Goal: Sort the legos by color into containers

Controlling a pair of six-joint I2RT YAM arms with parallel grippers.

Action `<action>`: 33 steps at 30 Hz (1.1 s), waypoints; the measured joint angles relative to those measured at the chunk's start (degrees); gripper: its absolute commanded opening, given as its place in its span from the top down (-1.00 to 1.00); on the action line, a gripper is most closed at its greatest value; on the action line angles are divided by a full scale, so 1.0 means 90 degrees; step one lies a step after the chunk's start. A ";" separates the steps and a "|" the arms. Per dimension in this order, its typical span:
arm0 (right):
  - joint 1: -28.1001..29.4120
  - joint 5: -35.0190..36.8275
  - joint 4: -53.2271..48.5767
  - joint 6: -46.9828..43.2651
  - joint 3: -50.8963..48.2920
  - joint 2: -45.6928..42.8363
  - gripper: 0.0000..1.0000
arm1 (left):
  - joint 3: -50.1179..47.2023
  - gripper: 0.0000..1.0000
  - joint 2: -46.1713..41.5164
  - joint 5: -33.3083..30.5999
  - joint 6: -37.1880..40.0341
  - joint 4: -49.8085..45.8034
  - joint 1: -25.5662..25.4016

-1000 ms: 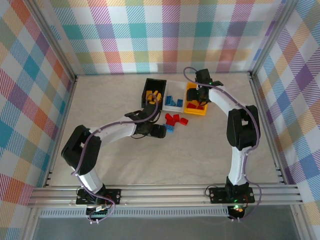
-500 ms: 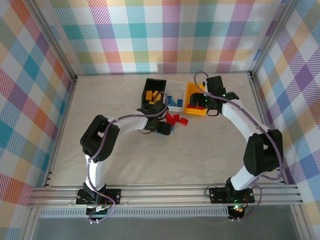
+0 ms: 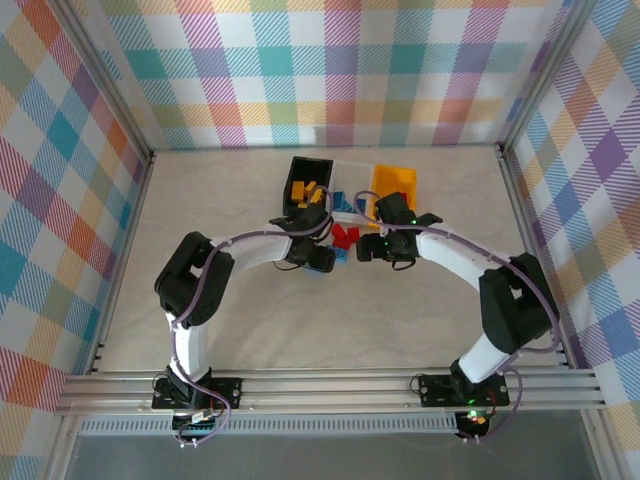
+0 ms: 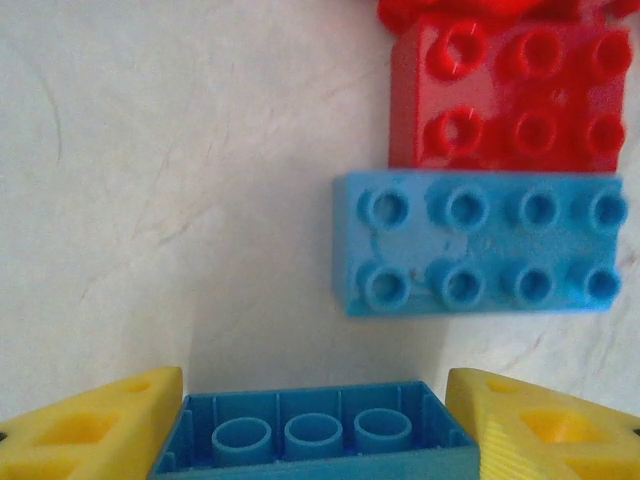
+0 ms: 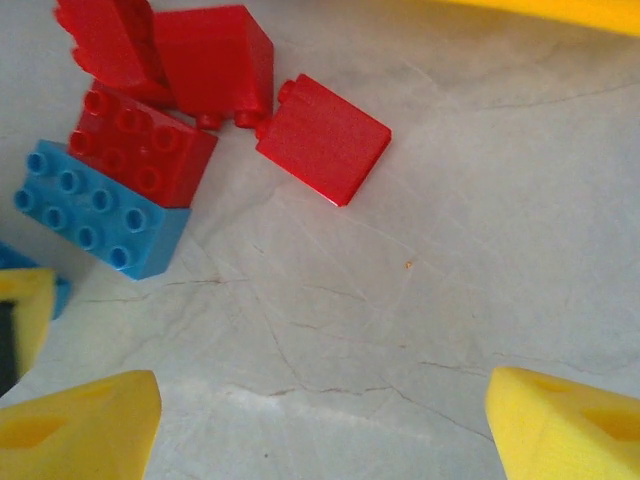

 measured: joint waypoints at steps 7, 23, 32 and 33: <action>0.0000 0.0204 0.0119 -0.0002 0.0471 0.1105 -0.64 | -0.0092 -0.15 -0.0998 -0.0114 0.0002 -0.0491 0.0041; 0.0000 0.0578 0.0527 -0.0202 0.1341 0.2084 -0.33 | 0.2946 -0.17 -0.0124 -0.0151 0.0364 -0.1083 0.0571; -0.0034 0.0595 0.0806 -0.0437 0.1120 0.1982 0.02 | 0.4214 -0.18 0.1212 0.0012 0.0386 -0.1156 0.0648; -0.0034 0.0595 0.0869 -0.0437 0.1059 0.1945 0.06 | 0.4342 -0.18 0.1333 0.0017 0.0386 -0.1158 0.0648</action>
